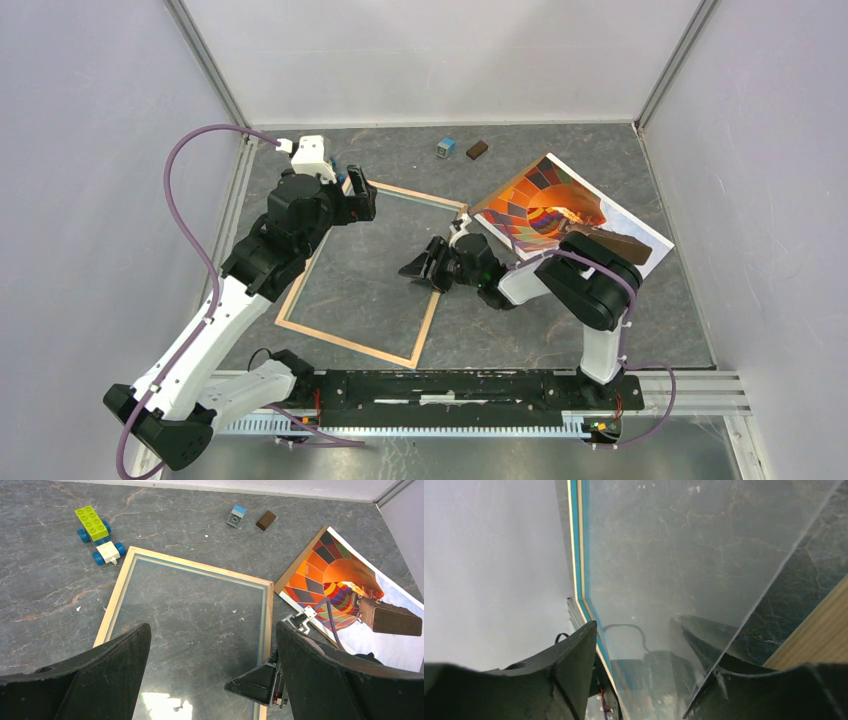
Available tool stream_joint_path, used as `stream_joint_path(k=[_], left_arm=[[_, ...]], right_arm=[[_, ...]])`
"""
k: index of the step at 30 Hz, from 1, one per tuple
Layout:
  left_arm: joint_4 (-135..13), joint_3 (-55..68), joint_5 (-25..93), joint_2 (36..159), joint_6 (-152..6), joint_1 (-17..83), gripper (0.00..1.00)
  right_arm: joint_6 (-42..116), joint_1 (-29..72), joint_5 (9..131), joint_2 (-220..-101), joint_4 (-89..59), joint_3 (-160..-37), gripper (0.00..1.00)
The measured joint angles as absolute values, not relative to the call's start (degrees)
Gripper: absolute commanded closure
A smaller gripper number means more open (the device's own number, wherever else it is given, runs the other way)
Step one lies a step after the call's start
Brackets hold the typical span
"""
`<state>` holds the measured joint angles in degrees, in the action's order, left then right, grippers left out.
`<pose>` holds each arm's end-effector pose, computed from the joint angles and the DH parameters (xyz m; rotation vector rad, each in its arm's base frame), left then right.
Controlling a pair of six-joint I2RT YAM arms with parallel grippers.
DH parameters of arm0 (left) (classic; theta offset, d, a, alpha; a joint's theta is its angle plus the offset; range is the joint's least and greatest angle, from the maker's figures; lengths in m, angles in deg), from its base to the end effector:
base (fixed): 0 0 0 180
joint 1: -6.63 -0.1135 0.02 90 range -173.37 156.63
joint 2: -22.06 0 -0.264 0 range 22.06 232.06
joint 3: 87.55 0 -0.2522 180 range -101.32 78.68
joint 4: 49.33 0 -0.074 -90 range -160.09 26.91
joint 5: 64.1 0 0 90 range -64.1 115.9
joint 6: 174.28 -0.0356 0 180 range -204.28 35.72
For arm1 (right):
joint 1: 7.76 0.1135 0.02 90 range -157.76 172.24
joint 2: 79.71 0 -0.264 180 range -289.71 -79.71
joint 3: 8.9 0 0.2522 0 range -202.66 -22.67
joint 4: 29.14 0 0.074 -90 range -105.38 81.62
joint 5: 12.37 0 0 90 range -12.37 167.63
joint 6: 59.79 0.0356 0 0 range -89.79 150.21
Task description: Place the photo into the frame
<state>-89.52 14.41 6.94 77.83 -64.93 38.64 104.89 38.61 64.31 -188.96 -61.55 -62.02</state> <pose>0.1819 -0.1001 0.3942 -0.0196 1.8773 -0.3072 0.2335 0.2569 0.1096 0.4004 2.3193 1.4687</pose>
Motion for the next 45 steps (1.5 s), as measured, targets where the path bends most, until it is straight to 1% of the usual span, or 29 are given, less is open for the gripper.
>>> stream_joint_path(k=[1, 4, 14, 20, 26, 27, 30, 38, 41, 45], left_arm=[[-89.5, 14.4, 6.9, 77.8, -64.9, 38.6, 0.0], [-89.5, 14.4, 6.9, 77.8, -64.9, 38.6, 0.0], [-89.5, 14.5, 6.9, 77.8, -64.9, 38.6, 0.0], [-89.5, 14.5, 6.9, 77.8, -64.9, 38.6, 0.0], [-89.5, 14.6, 6.9, 77.8, -64.9, 38.6, 0.0], [-89.5, 14.6, 6.9, 77.8, -64.9, 38.6, 0.0], [-89.5, 14.6, 6.9, 77.7, -64.9, 38.6, 0.0], [-89.0, 15.1, 8.6, 76.7, -64.9, 38.6, 0.0], [-88.4, 15.4, 10.1, 76.7, -64.9, 38.7, 0.0], [-87.4, 15.7, 13.4, 78.3, -64.4, 39.2, 0.0]], right_arm=[[103.9, 38.6, 64.3, -188.3, -59.4, -62.8, 0.3], [101.3, 38.6, 64.8, -186.2, -53.1, -64.8, 0.25], [96.0, 38.7, 68.8, -181.9, -34.3, -69.8, 0.21], [93.5, 39.0, 71.6, -179.0, -25.7, -71.7, 0.19], [87.9, 39.2, 75.3, -175.1, -16.5, -74.0, 0.13], [86.1, 39.2, 76.5, -173.8, -14.5, -74.3, 0.13], [80.5, 39.0, 80.2, -169.5, -9.4, -74.3, 0.08], [60.7, 37.8, 96.0, -156.1, -0.4, -74.9, 0.02], [54.7, 36.3, 100.7, -153.3, 0.2, -74.9, 0.02], [49.2, 31.6, 101.9, -152.9, 0.0, -74.9, 0.02]])
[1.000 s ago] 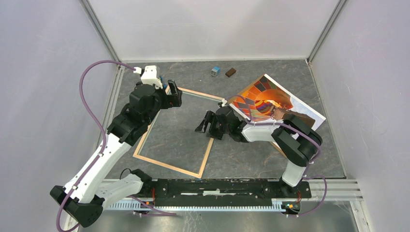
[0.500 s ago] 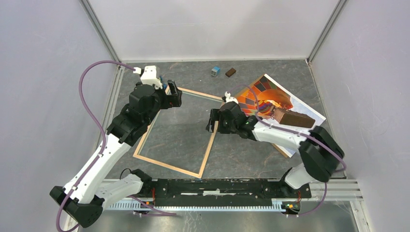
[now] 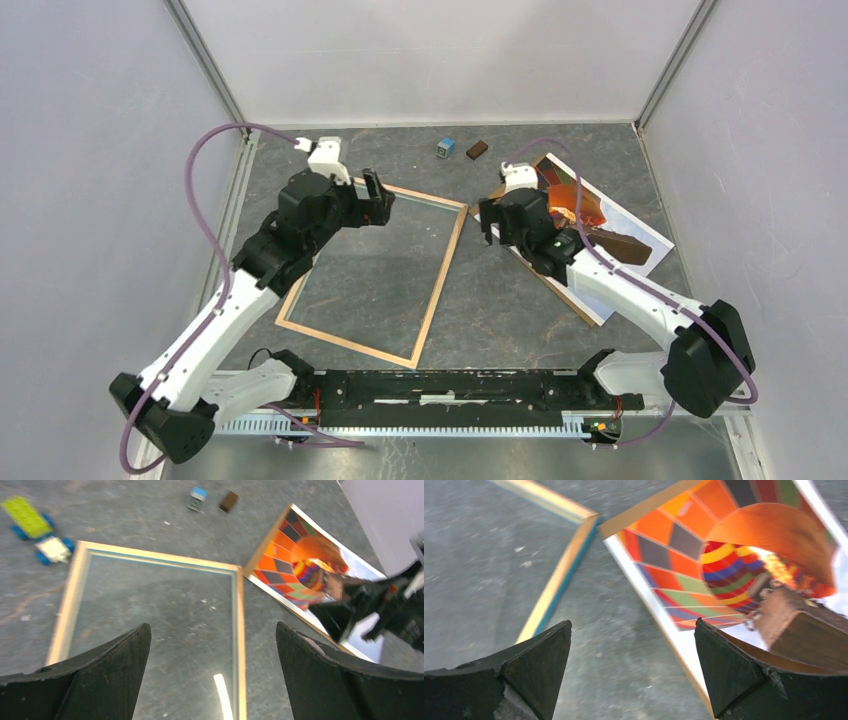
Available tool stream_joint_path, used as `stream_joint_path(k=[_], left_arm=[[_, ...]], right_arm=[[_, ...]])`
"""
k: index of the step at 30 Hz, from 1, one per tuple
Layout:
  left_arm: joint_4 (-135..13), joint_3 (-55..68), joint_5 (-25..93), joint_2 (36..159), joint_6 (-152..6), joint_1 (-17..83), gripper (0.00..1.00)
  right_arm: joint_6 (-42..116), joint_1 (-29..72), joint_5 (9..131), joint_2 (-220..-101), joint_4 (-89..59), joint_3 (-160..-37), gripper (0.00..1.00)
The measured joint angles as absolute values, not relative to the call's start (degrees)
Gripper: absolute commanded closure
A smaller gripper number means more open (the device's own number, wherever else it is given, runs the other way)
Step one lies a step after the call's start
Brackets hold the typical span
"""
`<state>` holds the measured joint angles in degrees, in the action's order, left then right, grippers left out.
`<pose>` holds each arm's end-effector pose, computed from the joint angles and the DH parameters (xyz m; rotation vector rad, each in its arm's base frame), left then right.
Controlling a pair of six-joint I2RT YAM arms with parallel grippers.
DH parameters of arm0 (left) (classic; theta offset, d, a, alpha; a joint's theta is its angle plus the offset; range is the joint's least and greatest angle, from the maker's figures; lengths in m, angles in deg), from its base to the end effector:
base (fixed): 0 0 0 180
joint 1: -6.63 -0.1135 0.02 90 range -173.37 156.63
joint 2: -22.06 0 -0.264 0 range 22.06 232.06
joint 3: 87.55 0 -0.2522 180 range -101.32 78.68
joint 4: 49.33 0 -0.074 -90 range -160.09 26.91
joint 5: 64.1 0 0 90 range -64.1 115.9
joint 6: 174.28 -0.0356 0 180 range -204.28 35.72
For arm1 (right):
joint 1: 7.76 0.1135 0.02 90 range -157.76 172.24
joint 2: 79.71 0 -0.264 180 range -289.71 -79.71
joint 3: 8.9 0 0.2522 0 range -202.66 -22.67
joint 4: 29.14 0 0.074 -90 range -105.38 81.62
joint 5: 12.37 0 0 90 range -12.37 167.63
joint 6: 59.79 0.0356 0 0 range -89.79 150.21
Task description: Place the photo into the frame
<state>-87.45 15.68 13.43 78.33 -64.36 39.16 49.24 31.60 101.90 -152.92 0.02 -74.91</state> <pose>0.1840 -0.1082 0.3885 0.0573 1.8920 -0.4251 0.2255 0.1661 0.2715 -0.1481 2.1393 0.1256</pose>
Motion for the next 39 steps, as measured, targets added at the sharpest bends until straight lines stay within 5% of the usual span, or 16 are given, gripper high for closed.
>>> stream_joint_path(k=[11, 24, 39], left_arm=[[-78.7, 17.9, 37.8, 99.3, -48.2, 42.2, 0.0], [-56.8, 20.5, 32.3, 119.0, -30.8, 59.6, 0.0], [-62.8, -18.5, 38.3, 149.3, -31.4, 61.5, 0.0]], right_arm=[[47.1, 9.3, 95.4, -155.1, -8.8, -72.1, 0.02], [43.4, -9.1, 82.6, -160.1, -18.7, -62.9, 0.04], [48.8, -38.1, 72.1, -150.3, -24.4, -47.1, 0.06]])
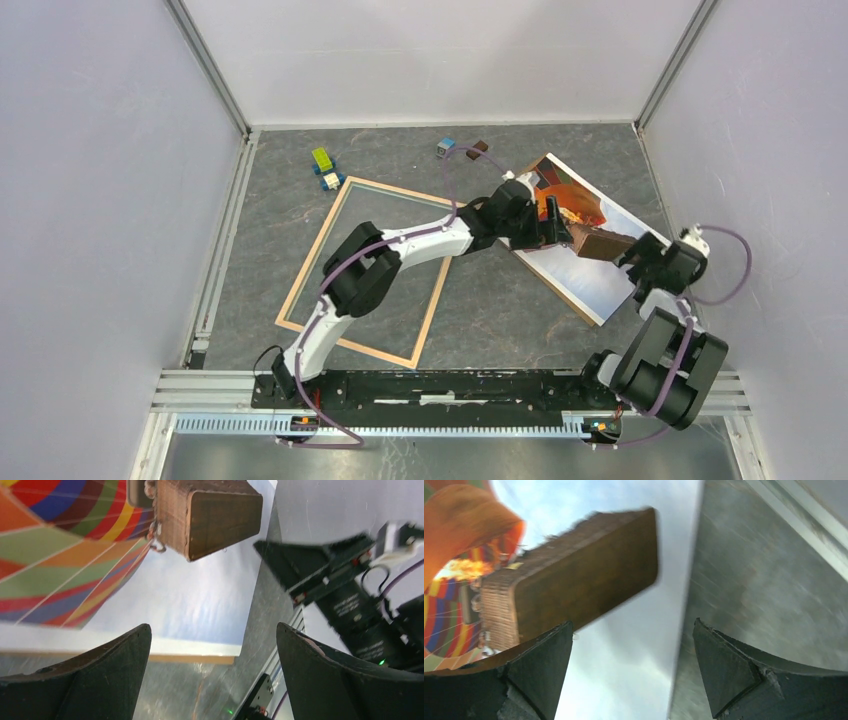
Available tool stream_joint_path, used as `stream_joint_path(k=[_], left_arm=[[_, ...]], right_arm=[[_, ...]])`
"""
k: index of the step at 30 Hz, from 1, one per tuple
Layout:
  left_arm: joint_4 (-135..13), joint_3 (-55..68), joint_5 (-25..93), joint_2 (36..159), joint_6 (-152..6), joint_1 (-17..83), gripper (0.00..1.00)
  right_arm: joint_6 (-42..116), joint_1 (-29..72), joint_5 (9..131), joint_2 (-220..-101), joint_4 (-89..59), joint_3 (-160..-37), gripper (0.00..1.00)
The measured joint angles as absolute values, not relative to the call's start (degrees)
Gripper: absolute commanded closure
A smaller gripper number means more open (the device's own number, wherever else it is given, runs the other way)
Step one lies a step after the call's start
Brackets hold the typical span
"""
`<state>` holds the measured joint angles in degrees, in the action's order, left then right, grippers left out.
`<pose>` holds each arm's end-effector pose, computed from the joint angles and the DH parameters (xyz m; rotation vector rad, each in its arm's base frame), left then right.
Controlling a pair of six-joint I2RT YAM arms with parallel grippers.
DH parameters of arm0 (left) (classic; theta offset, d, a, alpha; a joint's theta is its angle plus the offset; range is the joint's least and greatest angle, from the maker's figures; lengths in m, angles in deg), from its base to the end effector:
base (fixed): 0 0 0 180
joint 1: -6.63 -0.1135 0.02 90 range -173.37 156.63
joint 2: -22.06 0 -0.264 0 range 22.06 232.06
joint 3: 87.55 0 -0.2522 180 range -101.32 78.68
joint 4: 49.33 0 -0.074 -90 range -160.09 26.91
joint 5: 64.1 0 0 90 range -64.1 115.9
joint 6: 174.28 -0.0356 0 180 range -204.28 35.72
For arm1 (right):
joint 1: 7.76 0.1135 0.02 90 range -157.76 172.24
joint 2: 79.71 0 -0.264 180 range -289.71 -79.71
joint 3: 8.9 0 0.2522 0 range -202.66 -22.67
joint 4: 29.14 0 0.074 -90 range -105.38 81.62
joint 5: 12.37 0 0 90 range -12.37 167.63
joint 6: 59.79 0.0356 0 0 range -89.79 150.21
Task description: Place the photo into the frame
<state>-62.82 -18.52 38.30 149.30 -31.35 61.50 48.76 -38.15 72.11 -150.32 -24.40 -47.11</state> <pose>0.2908 -0.4266 0.1990 0.1903 2.3774 -1.2681 0.2023 -0.1147 0.1613 0.8691 2.0379 -0.0073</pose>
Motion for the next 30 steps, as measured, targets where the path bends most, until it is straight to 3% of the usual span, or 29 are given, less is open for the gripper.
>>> stream_joint_path(k=[7, 17, 30], left_arm=[[-69.1, -31.5, 40.0, 159.7, -31.6, 61.5, 0.0], [-72.0, -33.8, 39.9, 162.5, -28.2, 61.0, 0.0], [-71.8, -33.5, 40.0, 162.6, -26.4, 60.3, 0.0]], right_arm=[[53.6, -46.2, 66.9, -148.2, -30.3, -40.2, 0.09], [56.5, -47.2, 58.5, -152.7, -38.2, -39.6, 0.11], [57.7, -47.7, 55.3, -149.0, -39.9, -37.5, 0.11]])
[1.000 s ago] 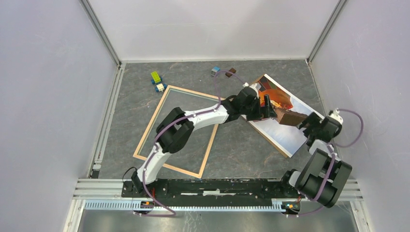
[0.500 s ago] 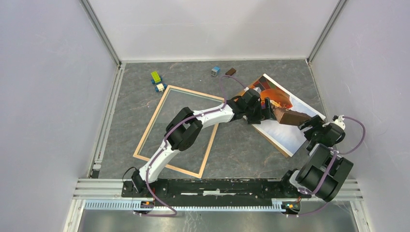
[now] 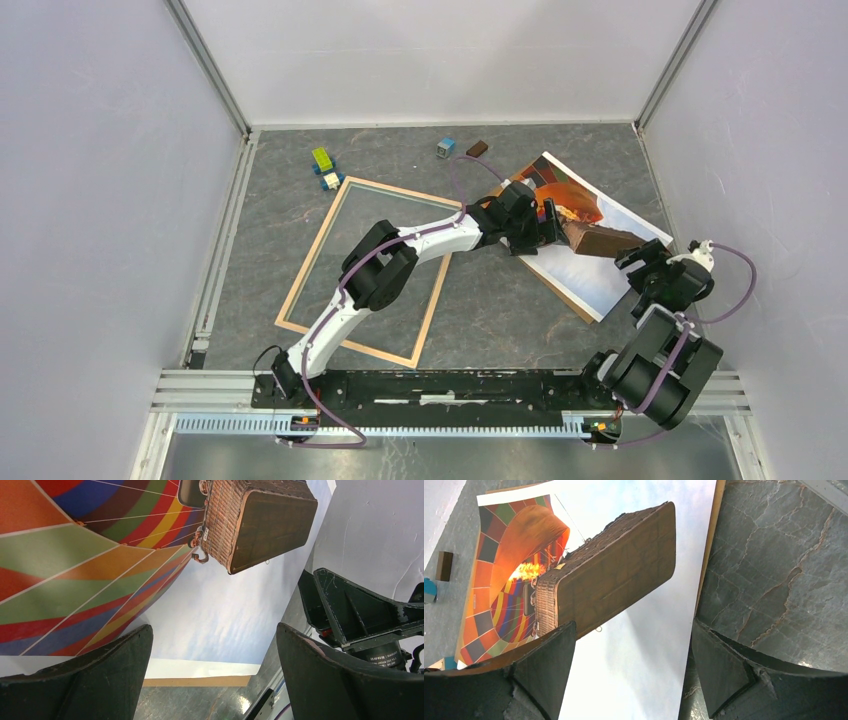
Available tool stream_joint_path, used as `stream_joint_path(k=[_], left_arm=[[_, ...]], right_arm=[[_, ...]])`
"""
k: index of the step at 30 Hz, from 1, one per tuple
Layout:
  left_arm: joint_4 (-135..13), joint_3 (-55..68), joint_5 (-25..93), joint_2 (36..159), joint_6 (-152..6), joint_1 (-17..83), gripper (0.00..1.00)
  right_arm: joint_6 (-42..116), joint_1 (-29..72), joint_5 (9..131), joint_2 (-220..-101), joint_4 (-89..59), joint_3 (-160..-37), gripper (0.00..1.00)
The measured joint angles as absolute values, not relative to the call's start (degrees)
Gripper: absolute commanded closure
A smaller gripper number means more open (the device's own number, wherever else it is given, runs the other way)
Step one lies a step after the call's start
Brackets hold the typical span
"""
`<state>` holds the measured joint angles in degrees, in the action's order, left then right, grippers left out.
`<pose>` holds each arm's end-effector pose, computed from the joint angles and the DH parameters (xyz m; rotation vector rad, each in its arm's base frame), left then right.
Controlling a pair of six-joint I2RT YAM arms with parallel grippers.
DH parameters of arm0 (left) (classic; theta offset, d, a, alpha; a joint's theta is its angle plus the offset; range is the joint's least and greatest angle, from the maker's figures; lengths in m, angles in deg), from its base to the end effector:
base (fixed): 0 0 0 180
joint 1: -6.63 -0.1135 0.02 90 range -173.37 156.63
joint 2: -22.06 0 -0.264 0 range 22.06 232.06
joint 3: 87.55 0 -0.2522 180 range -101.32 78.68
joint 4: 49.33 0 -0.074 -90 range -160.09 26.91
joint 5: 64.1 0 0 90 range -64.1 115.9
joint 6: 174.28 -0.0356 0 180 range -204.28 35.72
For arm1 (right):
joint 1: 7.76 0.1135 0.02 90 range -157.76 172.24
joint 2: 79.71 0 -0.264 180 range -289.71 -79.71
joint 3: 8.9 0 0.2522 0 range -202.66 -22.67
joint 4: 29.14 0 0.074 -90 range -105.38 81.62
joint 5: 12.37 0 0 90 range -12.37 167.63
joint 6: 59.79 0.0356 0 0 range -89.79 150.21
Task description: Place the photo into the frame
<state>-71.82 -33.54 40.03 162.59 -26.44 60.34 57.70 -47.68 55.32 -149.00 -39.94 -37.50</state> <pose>0.3212 -0.4521 0.1526 0.0652 2.5447 -1.2238 0.1702 -0.1248 0.1427 0.9420 1.8332 0.2732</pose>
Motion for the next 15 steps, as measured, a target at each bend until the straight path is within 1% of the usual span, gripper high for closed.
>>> stream_joint_path(k=[15], left_arm=[[-71.2, -33.3, 40.0, 162.6, -26.4, 60.3, 0.0]], right_arm=[[58.7, -47.5, 51.6, -146.9, -39.9, -37.1, 0.11]])
